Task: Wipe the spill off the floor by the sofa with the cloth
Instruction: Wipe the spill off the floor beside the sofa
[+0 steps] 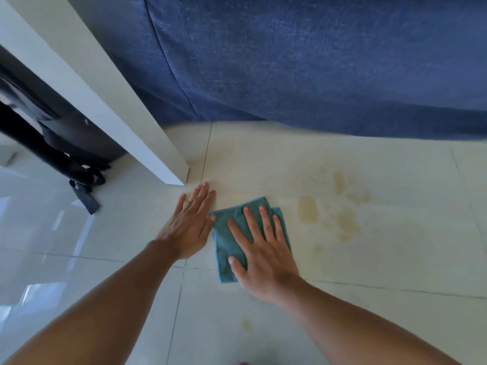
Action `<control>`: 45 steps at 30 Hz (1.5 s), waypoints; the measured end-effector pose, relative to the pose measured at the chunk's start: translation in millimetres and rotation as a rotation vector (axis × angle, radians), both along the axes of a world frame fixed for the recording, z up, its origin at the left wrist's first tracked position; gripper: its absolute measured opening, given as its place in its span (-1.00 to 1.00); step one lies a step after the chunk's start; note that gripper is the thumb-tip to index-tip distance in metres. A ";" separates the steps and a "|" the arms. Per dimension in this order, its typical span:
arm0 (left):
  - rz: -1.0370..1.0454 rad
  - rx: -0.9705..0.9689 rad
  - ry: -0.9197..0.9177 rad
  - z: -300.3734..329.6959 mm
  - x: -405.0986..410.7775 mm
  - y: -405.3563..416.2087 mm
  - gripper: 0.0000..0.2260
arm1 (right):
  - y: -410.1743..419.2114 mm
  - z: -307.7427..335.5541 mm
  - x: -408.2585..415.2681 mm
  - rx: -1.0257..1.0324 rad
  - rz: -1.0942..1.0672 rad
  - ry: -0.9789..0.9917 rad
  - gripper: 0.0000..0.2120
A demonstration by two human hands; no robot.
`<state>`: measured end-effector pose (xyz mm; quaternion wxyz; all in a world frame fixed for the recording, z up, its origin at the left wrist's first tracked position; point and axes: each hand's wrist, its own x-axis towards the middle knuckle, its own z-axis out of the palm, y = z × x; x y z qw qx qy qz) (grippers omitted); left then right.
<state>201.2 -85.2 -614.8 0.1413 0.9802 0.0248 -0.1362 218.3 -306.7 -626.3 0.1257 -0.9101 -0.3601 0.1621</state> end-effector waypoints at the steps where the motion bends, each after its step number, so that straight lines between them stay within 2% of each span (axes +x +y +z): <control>1: -0.005 0.001 0.007 0.2 -4.4 -4.8 -0.37 | -4.5 0.2 -10.8 -0.007 0.020 0.003 -0.29; 8: -0.053 0.047 0.009 1.9 -31.6 -25.2 -0.37 | -30.9 3.4 -69.0 -0.013 0.159 0.038 -0.26; 13: -0.033 0.109 -0.022 -2.4 -30.0 -32.8 -0.35 | -88.9 3.5 -77.9 -0.040 0.230 0.012 -0.22; 16: -0.050 0.123 -0.047 -5.1 -20.0 -43.1 -0.35 | -135.8 2.6 -75.4 -0.059 0.076 -0.009 -0.16; 23: -0.135 0.138 -0.085 -10.5 26.0 -77.5 -0.37 | -220.6 -6.2 -46.1 -0.203 -0.595 -0.063 -0.19; 27: -0.147 0.128 -0.116 -18.7 34.8 -80.0 -0.36 | -228.0 -9.2 -19.7 -0.226 -0.725 -0.106 -0.20; 36: -0.155 0.099 -0.150 -25.1 38.5 -80.7 -0.35 | -232.7 -13.2 81.4 -0.258 -0.748 -0.156 -0.20; 41: -0.150 0.103 -0.137 -24.0 40.2 -80.5 -0.34 | -211.7 -10.6 129.5 -0.252 -0.663 -0.134 -0.18; 45: -0.147 0.078 -0.144 -22.7 40.2 -80.2 -0.35 | -172.1 -8.5 170.4 -0.243 -0.510 -0.110 -0.19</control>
